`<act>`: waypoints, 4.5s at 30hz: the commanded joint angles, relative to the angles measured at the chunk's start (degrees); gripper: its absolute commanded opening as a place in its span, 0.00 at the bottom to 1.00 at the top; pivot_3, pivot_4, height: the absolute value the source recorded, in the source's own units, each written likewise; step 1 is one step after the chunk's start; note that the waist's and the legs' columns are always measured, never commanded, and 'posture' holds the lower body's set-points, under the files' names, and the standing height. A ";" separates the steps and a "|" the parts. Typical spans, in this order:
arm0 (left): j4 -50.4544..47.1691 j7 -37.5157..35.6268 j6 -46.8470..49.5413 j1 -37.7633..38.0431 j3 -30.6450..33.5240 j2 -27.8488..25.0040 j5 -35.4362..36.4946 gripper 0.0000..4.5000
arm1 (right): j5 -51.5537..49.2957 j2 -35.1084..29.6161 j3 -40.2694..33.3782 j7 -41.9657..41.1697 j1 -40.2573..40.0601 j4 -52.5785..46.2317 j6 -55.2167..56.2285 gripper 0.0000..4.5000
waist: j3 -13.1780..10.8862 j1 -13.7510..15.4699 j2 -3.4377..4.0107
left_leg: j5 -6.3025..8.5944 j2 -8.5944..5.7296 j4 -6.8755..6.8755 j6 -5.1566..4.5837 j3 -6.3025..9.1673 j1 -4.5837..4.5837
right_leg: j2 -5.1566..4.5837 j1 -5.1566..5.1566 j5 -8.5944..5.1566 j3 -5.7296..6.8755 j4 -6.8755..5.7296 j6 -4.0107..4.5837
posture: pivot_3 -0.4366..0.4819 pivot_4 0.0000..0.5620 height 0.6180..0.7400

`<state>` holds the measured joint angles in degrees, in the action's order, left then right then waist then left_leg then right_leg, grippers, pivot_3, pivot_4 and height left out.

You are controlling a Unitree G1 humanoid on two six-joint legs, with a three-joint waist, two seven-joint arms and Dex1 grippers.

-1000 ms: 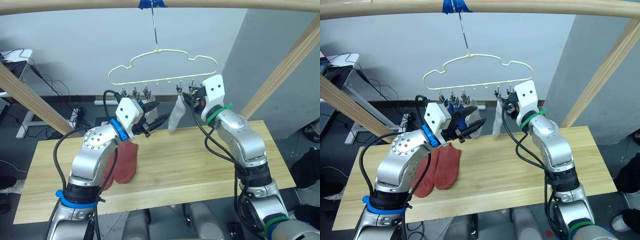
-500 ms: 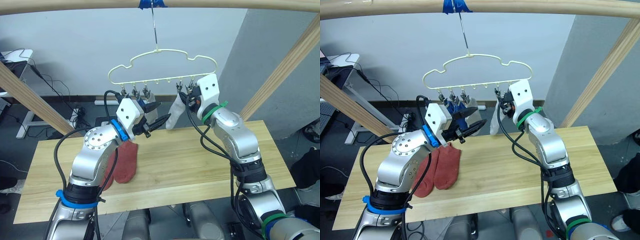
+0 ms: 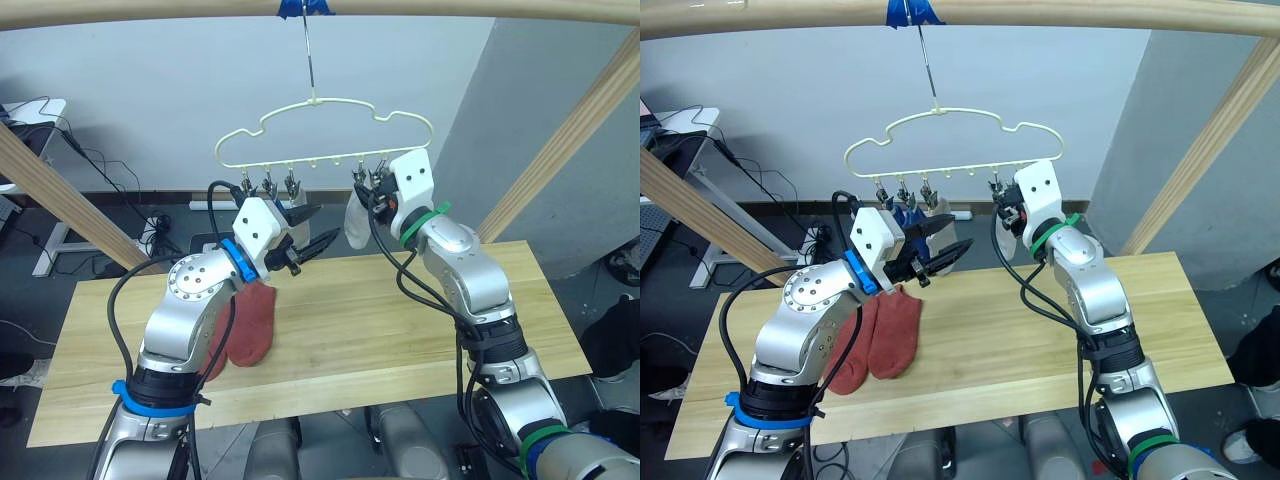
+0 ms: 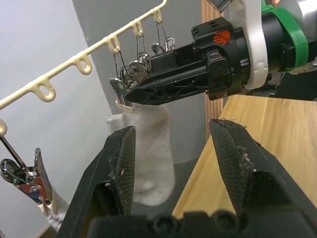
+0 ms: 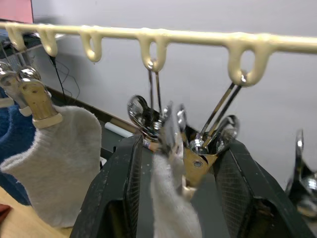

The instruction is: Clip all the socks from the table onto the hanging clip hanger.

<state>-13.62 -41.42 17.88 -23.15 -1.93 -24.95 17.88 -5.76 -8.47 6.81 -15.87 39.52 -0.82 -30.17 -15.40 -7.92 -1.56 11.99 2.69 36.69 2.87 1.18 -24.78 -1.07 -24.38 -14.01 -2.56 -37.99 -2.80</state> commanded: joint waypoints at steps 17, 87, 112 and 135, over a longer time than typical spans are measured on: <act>-1.56 -0.59 -0.97 0.23 0.61 -0.03 0.96 0.58 | -0.90 -1.71 -2.70 1.72 -2.87 -12.56 -8.42 0.47 | 0.00 0.03 0.00 | 0.00 0.00 0.05 0.00 0.02 0.00 | 0.00 0.01 0.01 0.00 -0.05 0.01 | 0.29 0.41 1.00; 1.05 0.15 -2.49 -1.40 -0.19 0.80 -0.34 0.58 | -1.19 19.03 -9.05 27.10 3.58 -9.89 -11.81 0.47 | 0.05 -0.07 0.02 | 0.00 0.00 0.15 0.00 0.04 0.00 | 0.00 0.01 0.05 0.02 -0.15 0.07 | 0.26 0.38 1.00; 1.34 0.08 -2.67 -1.25 -0.38 0.85 -0.56 0.58 | -7.21 20.50 -7.75 30.20 3.40 -12.55 -14.67 0.27 | 0.05 -0.16 0.03 | 0.00 0.01 0.16 0.00 0.04 0.00 | 0.00 0.01 0.05 0.02 -0.15 0.07 | 0.26 0.39 1.00; 0.52 32.46 11.97 20.96 8.00 14.43 -8.11 1.00 | -7.81 17.70 -7.19 28.10 3.77 -12.38 -15.10 0.01 | 0.05 0.08 0.03 | -0.01 0.02 0.21 -0.03 0.15 0.01 | 0.00 0.02 0.03 0.11 -0.22 0.03 | 0.27 0.46 1.00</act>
<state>-13.46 -11.21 29.18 -2.01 5.06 -11.18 10.03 -12.86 7.52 -0.49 12.53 41.64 -10.93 -45.53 -15.34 -7.84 -1.53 11.97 2.71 36.94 2.84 1.32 -24.78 -1.08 -24.33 -13.99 -2.46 -38.20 -2.78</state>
